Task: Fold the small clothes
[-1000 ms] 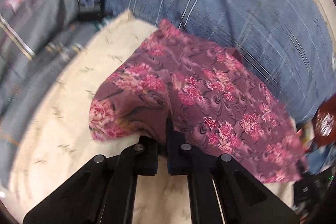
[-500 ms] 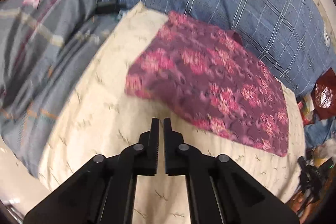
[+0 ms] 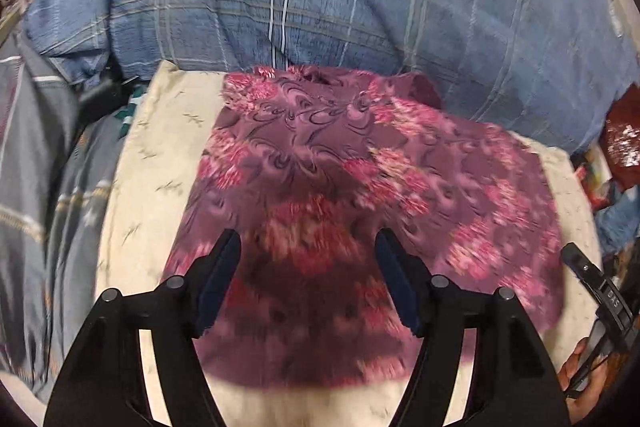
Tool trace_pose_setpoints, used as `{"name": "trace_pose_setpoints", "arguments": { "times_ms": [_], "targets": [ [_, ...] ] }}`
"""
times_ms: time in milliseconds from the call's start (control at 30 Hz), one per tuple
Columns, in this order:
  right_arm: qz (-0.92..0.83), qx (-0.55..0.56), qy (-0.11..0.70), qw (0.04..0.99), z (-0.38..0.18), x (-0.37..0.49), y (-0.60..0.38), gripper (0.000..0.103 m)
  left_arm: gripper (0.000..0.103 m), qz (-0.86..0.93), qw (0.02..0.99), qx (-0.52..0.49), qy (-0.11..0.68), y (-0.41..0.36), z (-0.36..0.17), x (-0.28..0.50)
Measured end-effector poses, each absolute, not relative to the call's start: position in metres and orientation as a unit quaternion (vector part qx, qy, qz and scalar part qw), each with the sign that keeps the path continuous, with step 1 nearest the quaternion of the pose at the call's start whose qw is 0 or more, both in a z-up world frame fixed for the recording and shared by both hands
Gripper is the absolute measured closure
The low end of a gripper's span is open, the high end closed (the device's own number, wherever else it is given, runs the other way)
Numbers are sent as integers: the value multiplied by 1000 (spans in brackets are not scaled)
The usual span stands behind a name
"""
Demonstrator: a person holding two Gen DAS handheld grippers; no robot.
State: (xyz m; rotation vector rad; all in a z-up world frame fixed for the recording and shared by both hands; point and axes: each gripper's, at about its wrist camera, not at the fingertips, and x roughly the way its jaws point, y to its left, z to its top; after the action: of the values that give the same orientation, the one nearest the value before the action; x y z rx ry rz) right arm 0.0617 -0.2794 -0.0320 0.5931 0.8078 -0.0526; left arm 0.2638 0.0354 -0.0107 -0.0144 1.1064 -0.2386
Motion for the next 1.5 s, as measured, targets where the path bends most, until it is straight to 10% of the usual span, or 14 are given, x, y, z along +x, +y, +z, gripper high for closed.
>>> {"name": "trace_pose_setpoints", "arguments": {
  "times_ms": [533,1133,1233,1300,1500],
  "targets": [
    [55,174,413,892,-27,89,-169,50,23,-156,831,29,533,83,-3,276],
    [137,-255,403,868,-57,106,97,40,23,-147,792,-101,584,179,-15,313],
    [116,-263,381,879,-55,115,99,49,23,-156,783,-116,591,176,-18,328],
    [110,-267,373,882,-54,120,101,87,23,-163,776,-122,597,173,-22,336],
    [135,-239,315,908,-37,112,87,97,23,-197,752,-163,607,154,-35,366]
  ]
}}
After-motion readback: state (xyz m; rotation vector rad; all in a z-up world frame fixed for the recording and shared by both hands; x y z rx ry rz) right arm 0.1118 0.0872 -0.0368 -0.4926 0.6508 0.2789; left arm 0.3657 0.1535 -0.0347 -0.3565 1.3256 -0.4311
